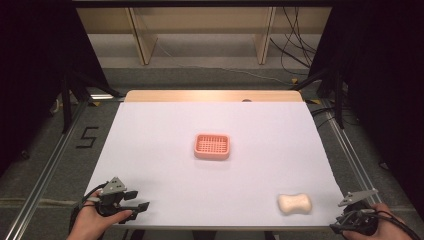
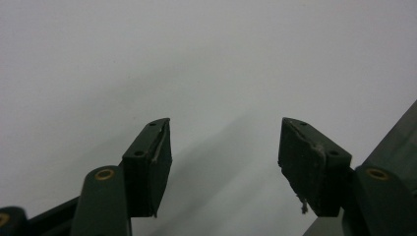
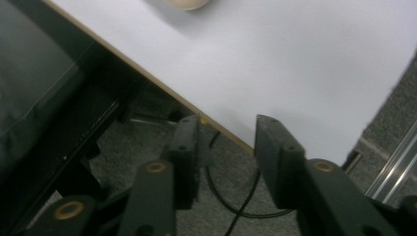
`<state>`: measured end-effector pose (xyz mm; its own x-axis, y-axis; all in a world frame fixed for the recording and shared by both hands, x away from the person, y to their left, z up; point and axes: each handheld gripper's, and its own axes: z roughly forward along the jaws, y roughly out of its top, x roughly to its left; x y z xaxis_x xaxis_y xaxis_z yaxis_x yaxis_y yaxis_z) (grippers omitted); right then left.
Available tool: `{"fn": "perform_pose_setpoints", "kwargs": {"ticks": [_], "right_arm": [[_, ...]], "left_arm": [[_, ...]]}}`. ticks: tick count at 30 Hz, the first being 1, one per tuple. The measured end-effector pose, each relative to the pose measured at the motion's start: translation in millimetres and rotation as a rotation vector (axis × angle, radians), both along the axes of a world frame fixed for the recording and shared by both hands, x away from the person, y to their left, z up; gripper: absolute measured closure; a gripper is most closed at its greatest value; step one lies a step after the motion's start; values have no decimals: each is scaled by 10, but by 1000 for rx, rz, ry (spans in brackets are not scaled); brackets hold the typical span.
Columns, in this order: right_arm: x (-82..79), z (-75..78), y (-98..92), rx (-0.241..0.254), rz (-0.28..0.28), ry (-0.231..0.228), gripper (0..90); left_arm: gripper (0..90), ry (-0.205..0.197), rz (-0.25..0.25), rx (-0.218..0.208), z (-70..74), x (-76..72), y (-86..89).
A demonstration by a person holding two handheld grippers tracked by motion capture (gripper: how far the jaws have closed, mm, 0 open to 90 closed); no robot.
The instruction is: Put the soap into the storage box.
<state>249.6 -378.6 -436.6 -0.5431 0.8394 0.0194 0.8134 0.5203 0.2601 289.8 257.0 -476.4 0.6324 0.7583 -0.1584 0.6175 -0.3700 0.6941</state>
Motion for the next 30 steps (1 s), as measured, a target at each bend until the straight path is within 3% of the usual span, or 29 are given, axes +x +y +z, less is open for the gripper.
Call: {"fn": "perform_pose_setpoints", "kwargs": {"ticks": [4,7,8,14,16,18,20,25,30], "right_arm": [[56,-13,73,-64,128,-15,544],[83,-1,107,-79,176,-17,513],[119,13,146,-95,234,-15,483],[236,68,265,-140,371,-5,417],[264,80,287,-147,394,-8,408],[343,129,354,-164,441,-5,393],[402,161,395,-175,467,-6,387],[528,203,490,-197,501,41,377],[608,202,596,-201,556,30,364]], "left_arm": [[368,-3,-1,-1,2,-2,0],[367,-5,4,-1,-1,-3,-5],[367,1,-5,1,-1,-6,2],[367,5,-1,-1,2,-11,-8],[367,2,-8,-12,3,-14,-14],[367,0,-10,7,2,-7,-13],[367,2,-12,-9,1,-14,-22],[367,1,-10,-8,1,-10,-16],[367,3,-12,-6,0,-13,-20]]}}
